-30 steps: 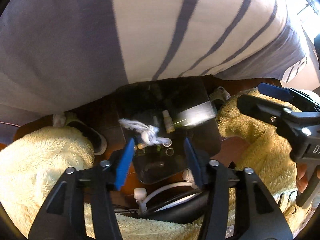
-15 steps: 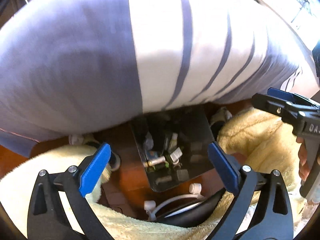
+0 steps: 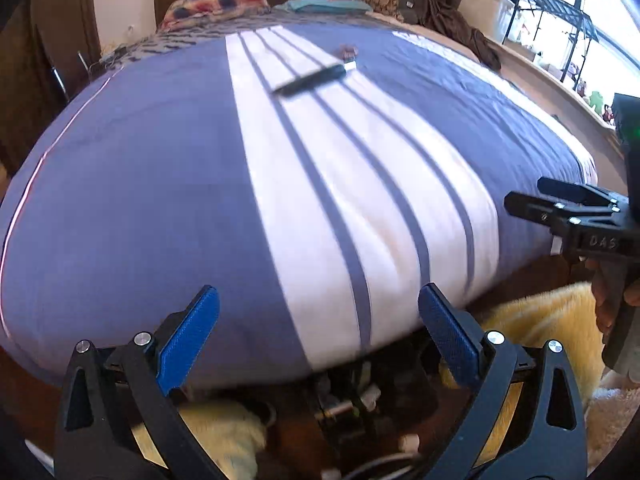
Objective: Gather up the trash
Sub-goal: 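Raise both open tools back above the bed, then grasp the black cylinder with the left tool while the right tool grasps the pink ribbon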
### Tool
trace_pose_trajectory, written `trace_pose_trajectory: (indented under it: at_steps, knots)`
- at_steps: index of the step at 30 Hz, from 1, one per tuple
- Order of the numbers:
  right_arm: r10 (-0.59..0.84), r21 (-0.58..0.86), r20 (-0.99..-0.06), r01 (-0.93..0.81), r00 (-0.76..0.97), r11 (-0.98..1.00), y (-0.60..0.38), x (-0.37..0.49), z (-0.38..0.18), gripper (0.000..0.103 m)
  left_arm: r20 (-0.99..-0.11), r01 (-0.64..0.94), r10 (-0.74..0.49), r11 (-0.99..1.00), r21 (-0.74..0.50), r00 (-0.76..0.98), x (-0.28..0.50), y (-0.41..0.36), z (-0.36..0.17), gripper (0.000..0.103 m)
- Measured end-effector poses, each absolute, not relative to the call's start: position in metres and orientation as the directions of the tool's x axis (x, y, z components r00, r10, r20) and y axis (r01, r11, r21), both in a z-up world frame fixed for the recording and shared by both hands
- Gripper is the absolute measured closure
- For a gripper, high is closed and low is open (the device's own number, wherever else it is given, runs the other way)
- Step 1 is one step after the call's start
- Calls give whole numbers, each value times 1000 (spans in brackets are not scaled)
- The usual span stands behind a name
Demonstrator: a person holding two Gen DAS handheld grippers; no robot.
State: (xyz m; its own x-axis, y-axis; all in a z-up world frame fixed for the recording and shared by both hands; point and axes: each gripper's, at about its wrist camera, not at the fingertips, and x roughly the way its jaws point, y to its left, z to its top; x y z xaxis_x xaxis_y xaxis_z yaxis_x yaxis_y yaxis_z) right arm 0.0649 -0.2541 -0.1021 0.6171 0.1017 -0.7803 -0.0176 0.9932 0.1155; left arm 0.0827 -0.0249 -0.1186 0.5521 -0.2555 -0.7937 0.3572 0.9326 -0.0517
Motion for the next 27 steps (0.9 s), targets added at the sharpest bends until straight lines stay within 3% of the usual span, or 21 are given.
trace_pose_trajectory:
  at_steps: [4,16,27]
  knots:
    - [121,158,-778,6,616,987,-269,102,-98,6,-789,381,-280,922,-63,547,125,-35,-111,9]
    - [38,96,-793,63,608,993,-291,236,-91,6,-807,395,-239,919,-8,540,279,-91,-113,10]
    - [28,133,-802,133,597,982,-318,326,-96,6,-824,411,-243,912,-13,513,361,-129,-140,35]
